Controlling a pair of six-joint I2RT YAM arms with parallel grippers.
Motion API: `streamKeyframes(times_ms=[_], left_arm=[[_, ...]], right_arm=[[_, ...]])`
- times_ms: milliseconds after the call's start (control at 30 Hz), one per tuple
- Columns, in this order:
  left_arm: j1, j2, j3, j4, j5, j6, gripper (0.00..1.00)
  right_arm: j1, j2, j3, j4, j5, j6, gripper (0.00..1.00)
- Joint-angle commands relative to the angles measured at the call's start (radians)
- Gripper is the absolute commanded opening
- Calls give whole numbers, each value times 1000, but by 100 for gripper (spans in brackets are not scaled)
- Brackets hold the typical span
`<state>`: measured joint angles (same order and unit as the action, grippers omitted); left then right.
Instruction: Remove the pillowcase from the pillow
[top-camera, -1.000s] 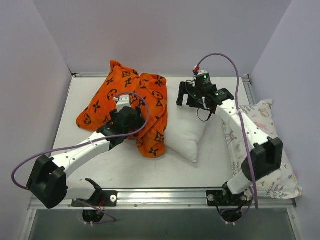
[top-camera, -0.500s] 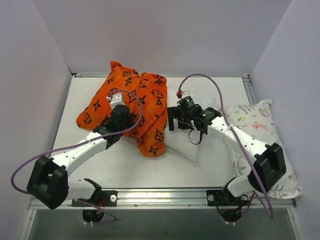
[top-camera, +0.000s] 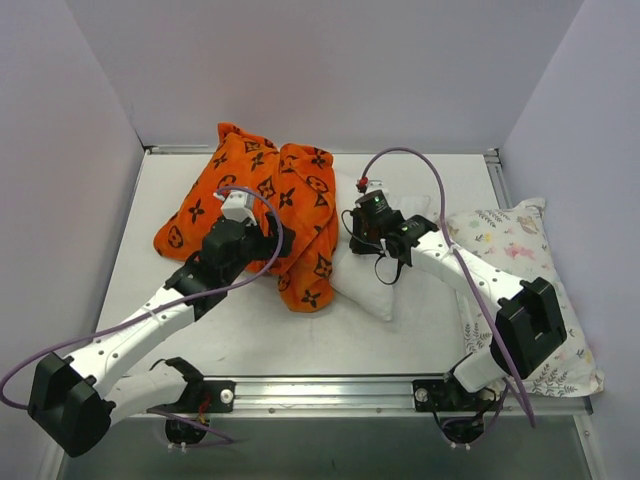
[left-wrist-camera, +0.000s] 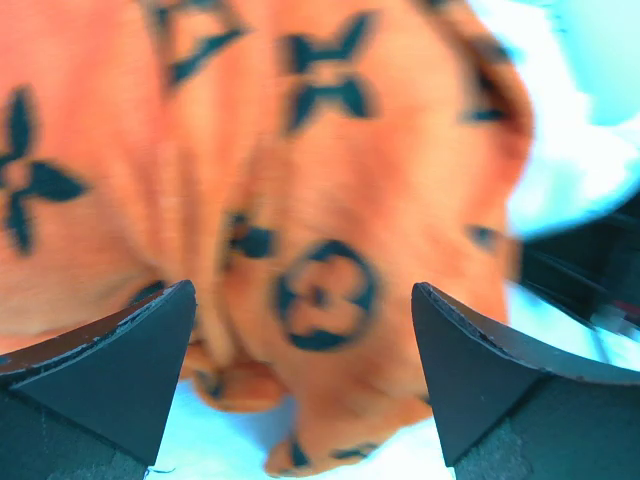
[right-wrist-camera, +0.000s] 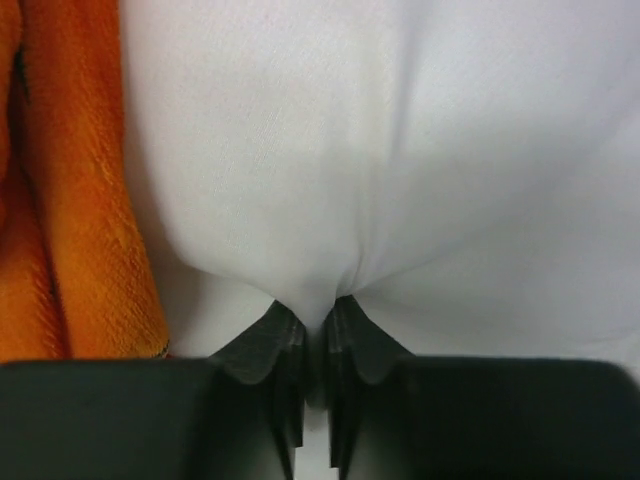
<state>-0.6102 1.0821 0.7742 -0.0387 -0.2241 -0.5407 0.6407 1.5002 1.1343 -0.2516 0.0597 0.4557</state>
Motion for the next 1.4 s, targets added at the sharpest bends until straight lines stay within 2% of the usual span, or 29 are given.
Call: streamKeyframes(times_ms=[0, 267, 367, 400, 433, 467, 500, 567, 600, 633, 867, 967, 1033, 1167, 1200, 1267, 1300, 1367], left_arm=[[-31, -41, -13, 97, 58, 45, 97], [-140, 152, 48, 77, -35, 39, 98], [-140, 209, 98, -27, -115, 22, 96], [-140, 217, 114, -64, -191, -7, 92], [-137, 222, 132, -138, -236, -25, 85], [-128, 217, 143, -183, -288, -75, 59], [-112, 211, 146, -225, -369, -100, 40], [-10, 182, 143, -311, -383, -139, 9], [31, 173, 142, -338, -380, -183, 0], [118, 159, 136, -364, -374, -195, 0], [398, 46, 97, -446, -396, -307, 0], [495, 13, 62, -435, -351, -320, 0], [521, 16, 63, -437, -330, -314, 0], [486, 12, 37, -337, -140, -223, 0], [439, 13, 31, -317, -129, -210, 0], [389, 31, 31, -314, -123, -191, 0], [377, 39, 30, -310, -113, -186, 0], [357, 64, 16, -302, -89, -185, 0]], right_arm=[[-7, 37, -13, 37, -35, 35, 1], [-7, 17, 22, 0, -20, 43, 0], [-6, 0, 41, -27, -9, 34, 0], [-6, -4, 47, -41, 15, 29, 0], [-7, -8, 64, -57, 35, 20, 0], [-10, -15, 67, -83, 54, 14, 0], [-16, -32, 70, -93, 81, 11, 0], [-41, -52, 68, -116, 84, 3, 0], [-67, -73, 68, -123, 86, -2, 0], [-81, -84, 67, -127, 88, -5, 0], [-246, -136, 114, -202, 63, -17, 0], [-289, -127, 159, -218, 34, -20, 0], [-294, -106, 197, -225, 28, -28, 0], [-250, -69, 235, -233, -15, -80, 0], [-230, -74, 237, -233, 3, -95, 12], [-141, -87, 236, -213, 40, -144, 46], [-104, -101, 232, -200, 73, -162, 71], [-47, -107, 243, -169, 118, -218, 85]])
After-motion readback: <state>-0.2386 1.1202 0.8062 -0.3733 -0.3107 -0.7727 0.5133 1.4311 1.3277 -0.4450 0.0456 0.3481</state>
